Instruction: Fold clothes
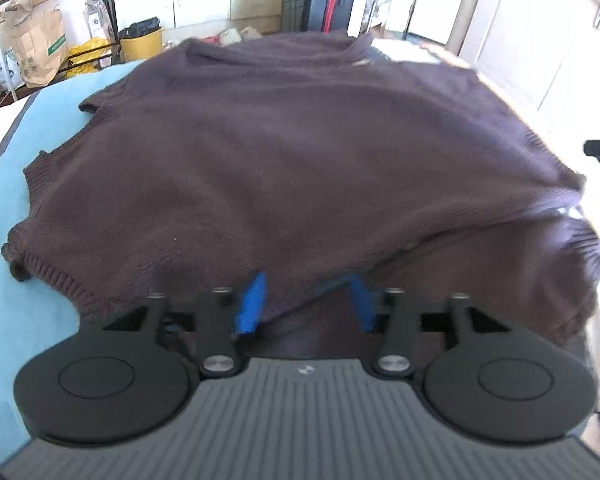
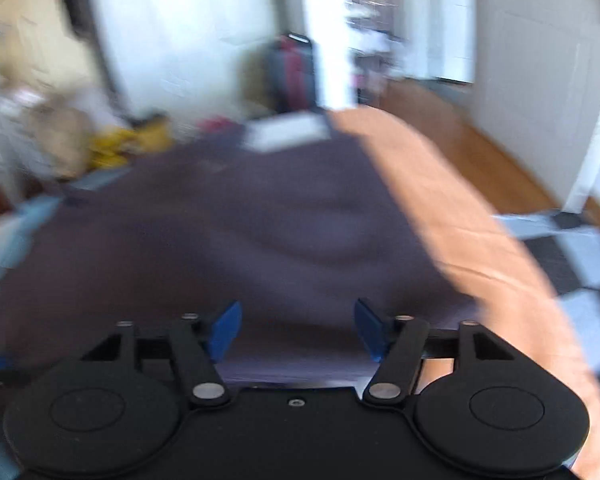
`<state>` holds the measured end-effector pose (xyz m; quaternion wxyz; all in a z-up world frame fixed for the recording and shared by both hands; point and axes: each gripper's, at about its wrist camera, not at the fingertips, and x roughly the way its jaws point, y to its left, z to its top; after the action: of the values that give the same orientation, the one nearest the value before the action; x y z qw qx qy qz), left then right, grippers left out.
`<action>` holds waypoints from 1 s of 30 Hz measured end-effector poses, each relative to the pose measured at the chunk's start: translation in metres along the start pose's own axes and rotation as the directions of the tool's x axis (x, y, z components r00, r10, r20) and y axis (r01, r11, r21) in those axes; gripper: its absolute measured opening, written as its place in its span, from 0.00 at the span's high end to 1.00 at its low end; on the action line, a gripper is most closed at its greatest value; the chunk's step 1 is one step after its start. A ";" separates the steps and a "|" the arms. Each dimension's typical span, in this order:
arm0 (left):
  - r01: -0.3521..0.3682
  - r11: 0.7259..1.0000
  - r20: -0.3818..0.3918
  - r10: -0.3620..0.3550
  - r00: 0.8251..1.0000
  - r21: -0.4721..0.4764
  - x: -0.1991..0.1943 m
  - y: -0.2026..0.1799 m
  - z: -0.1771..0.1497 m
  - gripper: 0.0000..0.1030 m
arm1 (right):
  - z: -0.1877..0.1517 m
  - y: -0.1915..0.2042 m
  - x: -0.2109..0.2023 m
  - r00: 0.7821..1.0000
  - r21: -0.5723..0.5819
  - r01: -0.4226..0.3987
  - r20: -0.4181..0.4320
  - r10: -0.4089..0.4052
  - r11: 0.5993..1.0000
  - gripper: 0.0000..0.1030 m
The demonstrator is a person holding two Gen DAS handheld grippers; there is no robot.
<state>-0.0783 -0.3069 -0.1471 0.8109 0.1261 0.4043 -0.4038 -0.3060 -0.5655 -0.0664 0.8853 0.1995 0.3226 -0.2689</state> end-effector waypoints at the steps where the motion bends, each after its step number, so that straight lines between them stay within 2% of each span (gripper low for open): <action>1: -0.010 1.000 0.009 0.010 1.000 -0.005 -0.006 -0.001 -0.002 0.33 | 0.001 0.006 -0.003 0.999 -0.013 -0.036 -0.003 0.036 0.999 0.32; 4: -0.124 0.991 0.067 0.128 0.990 -0.055 -0.021 0.004 -0.010 0.32 | 0.001 0.018 0.000 0.995 -0.060 -0.086 -0.060 0.083 0.994 0.32; 6: -0.187 0.979 0.084 0.194 0.977 -0.084 -0.027 0.012 -0.012 0.29 | -0.001 0.012 0.008 0.992 -0.039 -0.087 -0.099 0.083 0.995 0.31; 9: -0.218 0.966 0.056 0.227 0.972 -0.138 -0.028 0.034 -0.008 0.28 | -0.007 -0.006 0.023 0.980 0.040 -0.060 -0.186 0.066 0.997 0.31; 10: -0.216 0.963 0.038 0.224 0.974 -0.161 -0.028 0.044 -0.006 0.26 | -0.011 -0.009 0.026 0.976 0.069 -0.032 -0.213 0.046 0.997 0.31; 12: -0.203 0.954 -0.013 0.206 0.979 -0.219 -0.023 0.065 -0.005 0.20 | -0.016 -0.012 0.029 0.971 0.107 0.071 -0.236 -0.044 0.992 0.31; 14: -0.202 0.936 -0.073 0.189 0.979 -0.289 -0.015 0.083 -0.008 0.19 | -0.014 -0.009 0.027 0.971 0.105 0.110 -0.225 -0.084 0.988 0.31; 18: -0.116 0.916 -0.135 0.069 0.988 -0.385 -0.008 0.102 -0.016 0.19 | -0.014 -0.008 0.021 0.970 0.125 0.015 -0.242 0.016 0.992 0.30; 19: -0.099 0.918 -0.141 0.047 0.989 -0.385 -0.009 0.103 -0.017 0.19 | -0.016 -0.010 0.022 0.964 0.124 -0.014 -0.264 0.047 0.992 0.29; 21: -0.077 0.920 -0.156 0.017 0.988 -0.384 -0.009 0.104 -0.020 0.17 | -0.022 -0.014 0.029 0.937 0.146 -0.052 -0.335 0.099 0.988 0.23; 23: -0.065 0.922 -0.168 0.000 0.986 -0.381 -0.006 0.103 -0.023 0.15 | -0.025 -0.015 0.038 0.920 0.124 -0.038 -0.383 0.083 0.992 0.23; 27: -0.065 0.927 -0.189 -0.006 0.982 -0.369 0.002 0.095 -0.024 0.15 | -0.032 -0.012 0.041 0.909 0.054 0.003 -0.417 0.020 0.999 0.23; 30: -0.067 0.933 -0.194 -0.004 0.981 -0.353 0.004 0.092 -0.025 0.15 | -0.042 -0.016 0.043 0.891 0.046 0.018 -0.454 0.005 0.999 0.23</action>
<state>-0.0217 -0.2363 -0.1773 0.7840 0.0211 0.5451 -0.2963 -0.3072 -0.5712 -0.1285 0.7796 0.2772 0.5143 -0.2256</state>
